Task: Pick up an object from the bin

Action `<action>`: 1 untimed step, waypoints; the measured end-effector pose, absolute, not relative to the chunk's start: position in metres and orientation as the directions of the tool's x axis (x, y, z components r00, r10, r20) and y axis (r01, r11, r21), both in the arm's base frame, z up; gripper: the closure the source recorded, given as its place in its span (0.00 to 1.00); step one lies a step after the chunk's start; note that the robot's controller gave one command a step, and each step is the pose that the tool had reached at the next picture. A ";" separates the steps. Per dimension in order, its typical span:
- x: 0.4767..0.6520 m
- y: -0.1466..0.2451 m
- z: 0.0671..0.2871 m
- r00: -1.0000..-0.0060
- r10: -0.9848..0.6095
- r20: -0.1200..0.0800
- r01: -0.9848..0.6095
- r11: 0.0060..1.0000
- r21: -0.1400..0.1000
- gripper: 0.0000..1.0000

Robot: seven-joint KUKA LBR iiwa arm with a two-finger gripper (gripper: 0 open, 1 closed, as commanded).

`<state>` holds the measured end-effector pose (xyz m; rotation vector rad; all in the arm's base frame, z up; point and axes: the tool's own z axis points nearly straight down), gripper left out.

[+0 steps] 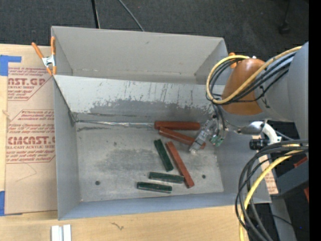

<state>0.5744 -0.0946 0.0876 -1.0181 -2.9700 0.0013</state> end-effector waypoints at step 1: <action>0.576 -0.094 0.176 -0.790 0.613 -0.007 0.613 0.790 0.004 1.00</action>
Offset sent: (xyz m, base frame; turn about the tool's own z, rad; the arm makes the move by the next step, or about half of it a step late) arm 0.0001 0.0001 0.0835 0.0000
